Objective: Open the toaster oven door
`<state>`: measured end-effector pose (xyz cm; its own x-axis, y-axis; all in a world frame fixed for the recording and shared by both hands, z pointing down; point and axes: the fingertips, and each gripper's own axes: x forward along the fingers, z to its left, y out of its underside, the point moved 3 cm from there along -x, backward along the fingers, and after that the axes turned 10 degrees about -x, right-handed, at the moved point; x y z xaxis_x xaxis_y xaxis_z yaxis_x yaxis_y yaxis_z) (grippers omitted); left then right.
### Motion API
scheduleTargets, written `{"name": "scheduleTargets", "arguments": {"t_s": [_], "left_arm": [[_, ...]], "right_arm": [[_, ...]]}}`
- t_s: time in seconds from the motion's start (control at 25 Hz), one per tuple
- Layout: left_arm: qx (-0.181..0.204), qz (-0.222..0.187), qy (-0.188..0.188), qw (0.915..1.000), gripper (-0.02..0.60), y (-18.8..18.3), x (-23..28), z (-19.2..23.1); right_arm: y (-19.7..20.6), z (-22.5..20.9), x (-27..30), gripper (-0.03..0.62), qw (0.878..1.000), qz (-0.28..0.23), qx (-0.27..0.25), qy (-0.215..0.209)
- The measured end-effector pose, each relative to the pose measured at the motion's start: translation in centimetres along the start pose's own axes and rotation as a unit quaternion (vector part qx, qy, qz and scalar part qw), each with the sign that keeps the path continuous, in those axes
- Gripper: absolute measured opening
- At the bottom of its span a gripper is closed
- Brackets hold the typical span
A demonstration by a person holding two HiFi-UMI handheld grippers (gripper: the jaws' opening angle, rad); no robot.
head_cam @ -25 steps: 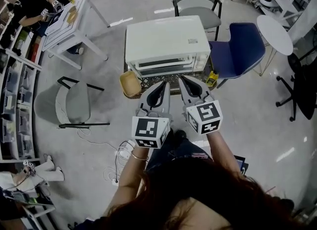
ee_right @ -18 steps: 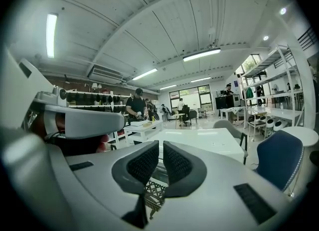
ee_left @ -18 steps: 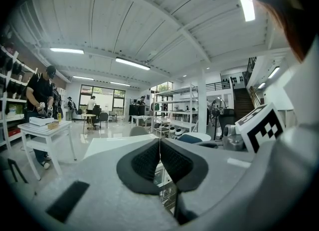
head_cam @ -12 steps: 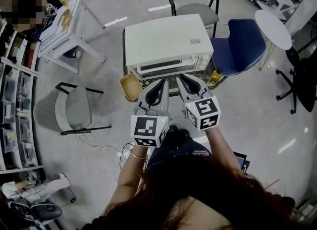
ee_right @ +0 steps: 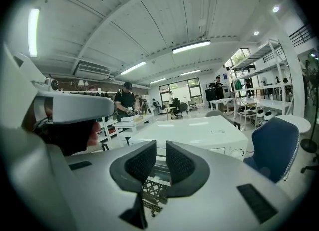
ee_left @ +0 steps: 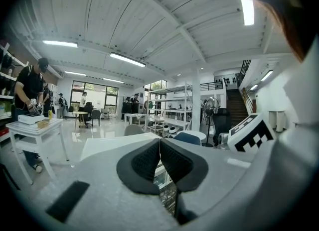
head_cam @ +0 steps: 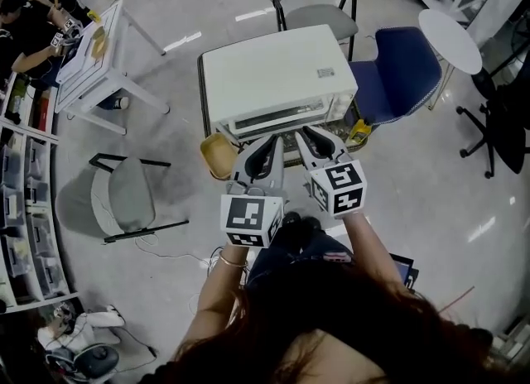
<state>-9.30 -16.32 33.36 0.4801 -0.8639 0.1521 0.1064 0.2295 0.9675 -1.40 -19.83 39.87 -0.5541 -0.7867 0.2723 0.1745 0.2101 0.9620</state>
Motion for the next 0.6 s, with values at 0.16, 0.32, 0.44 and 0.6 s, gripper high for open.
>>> {"name": "scheduleTargets", "arguments": {"t_s": [0.16,0.32,0.44,0.6], "left_arm": [[0.0,0.005,0.007,1.0,0.015,-0.1,0.8,0.5],[0.002,0.007,0.008,0.9999,0.015,0.2,1.4,1.2],[0.002,0.007,0.008,0.9999,0.015,0.3,1.5,1.6],[0.0,0.009,0.008,0.9999,0.015,0.5,1.8,2.2]], "right_arm": [[0.6,-0.6,0.9,0.055,1.0,0.01,0.016,0.007],[1.3,-0.9,1.7,0.066,0.999,0.02,0.036,0.01],[2.0,-1.0,2.4,0.077,0.998,0.027,0.054,0.012],[2.8,-1.2,3.3,0.084,0.996,0.033,0.08,0.014]]}}
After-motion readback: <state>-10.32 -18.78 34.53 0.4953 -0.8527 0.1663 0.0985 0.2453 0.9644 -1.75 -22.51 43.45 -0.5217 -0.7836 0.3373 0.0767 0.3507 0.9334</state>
